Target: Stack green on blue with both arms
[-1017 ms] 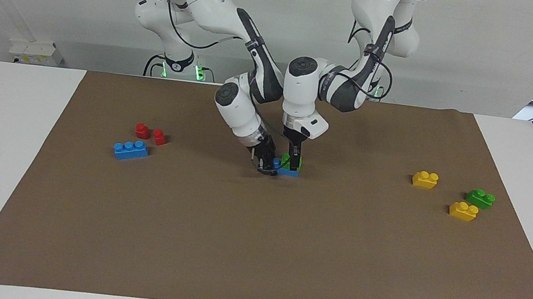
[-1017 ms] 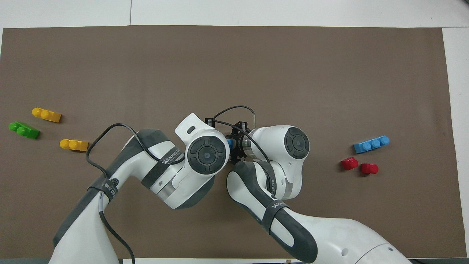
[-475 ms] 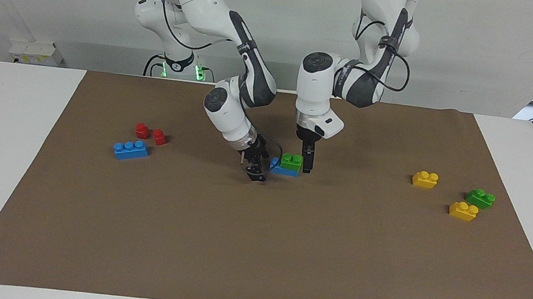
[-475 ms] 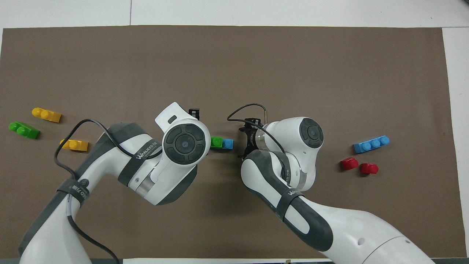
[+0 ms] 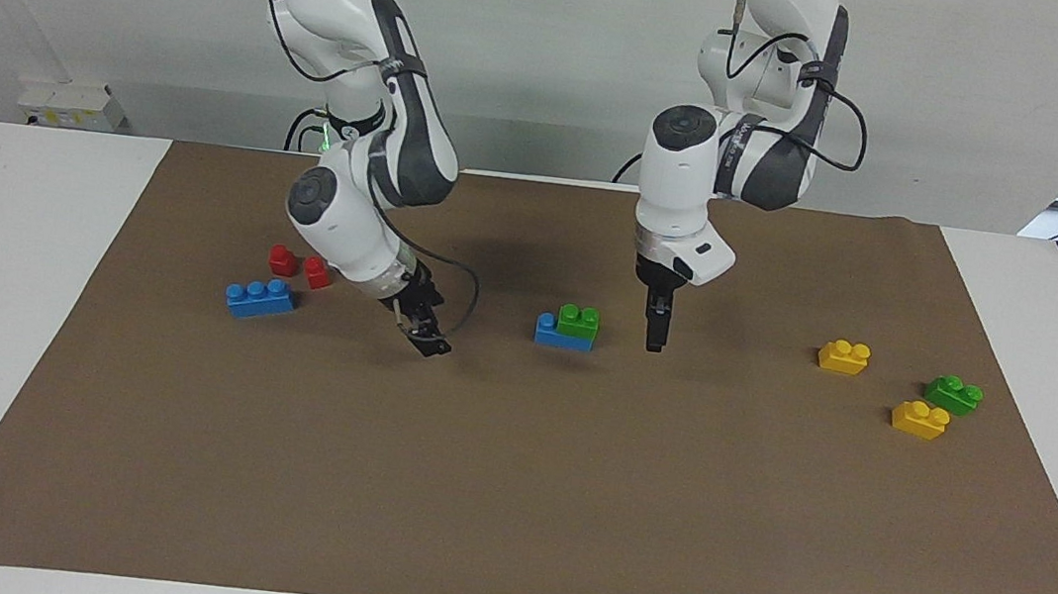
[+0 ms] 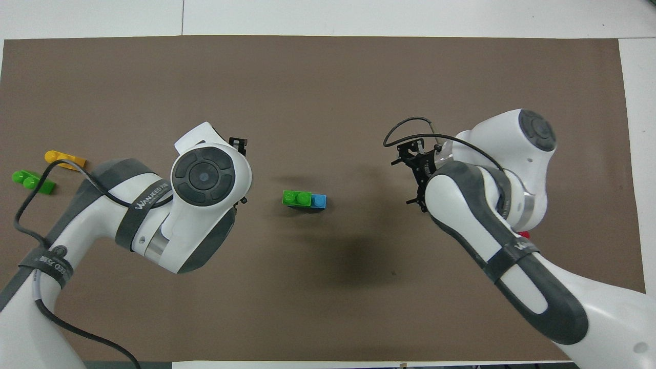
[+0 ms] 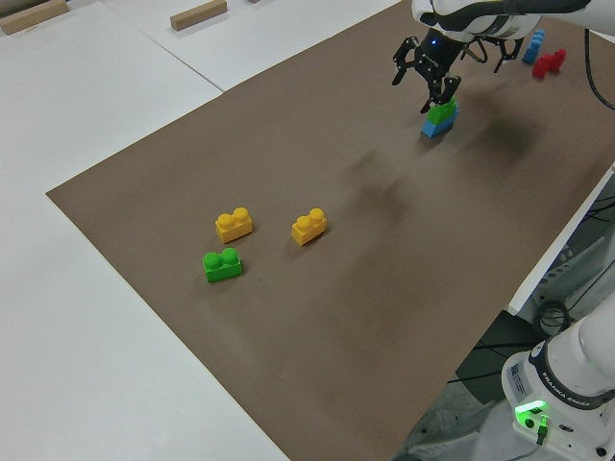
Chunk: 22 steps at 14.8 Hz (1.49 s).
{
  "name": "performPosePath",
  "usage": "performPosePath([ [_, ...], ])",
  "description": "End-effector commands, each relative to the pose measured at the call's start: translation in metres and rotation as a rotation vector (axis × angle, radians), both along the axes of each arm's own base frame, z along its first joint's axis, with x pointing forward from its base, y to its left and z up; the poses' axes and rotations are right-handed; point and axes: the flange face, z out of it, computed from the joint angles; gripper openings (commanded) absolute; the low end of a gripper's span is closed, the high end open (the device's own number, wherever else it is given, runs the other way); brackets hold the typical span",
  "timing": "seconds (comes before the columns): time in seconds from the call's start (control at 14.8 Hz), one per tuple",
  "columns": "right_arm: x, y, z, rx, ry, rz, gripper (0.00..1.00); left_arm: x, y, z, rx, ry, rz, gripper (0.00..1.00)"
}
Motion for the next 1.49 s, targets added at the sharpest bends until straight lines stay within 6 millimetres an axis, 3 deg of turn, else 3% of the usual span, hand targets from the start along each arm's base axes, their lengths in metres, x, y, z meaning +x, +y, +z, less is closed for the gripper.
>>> performPosePath([
  [0.0,0.004,-0.041,0.047,-0.050,-0.068,0.264,1.00,0.015,0.041,0.008,0.018,0.039,-0.103,1.00],
  [0.2,0.007,-0.071,0.076,-0.127,-0.098,0.533,1.00,0.031,0.085,0.007,0.035,0.079,-0.239,1.00],
  [0.41,0.006,-0.088,0.090,-0.125,-0.116,0.584,1.00,0.043,0.126,0.007,0.061,0.106,-0.375,1.00],
  [0.61,0.006,-0.093,0.090,-0.123,-0.116,0.590,1.00,0.050,0.160,0.007,0.090,0.145,-0.549,1.00],
  [0.88,0.004,-0.104,0.089,-0.112,-0.113,0.646,1.00,0.051,0.174,0.007,0.125,0.211,-0.819,1.00],
  [1.42,0.006,-0.131,0.091,-0.182,-0.137,0.878,1.00,0.063,0.206,0.056,0.048,0.306,-1.156,1.00],
])
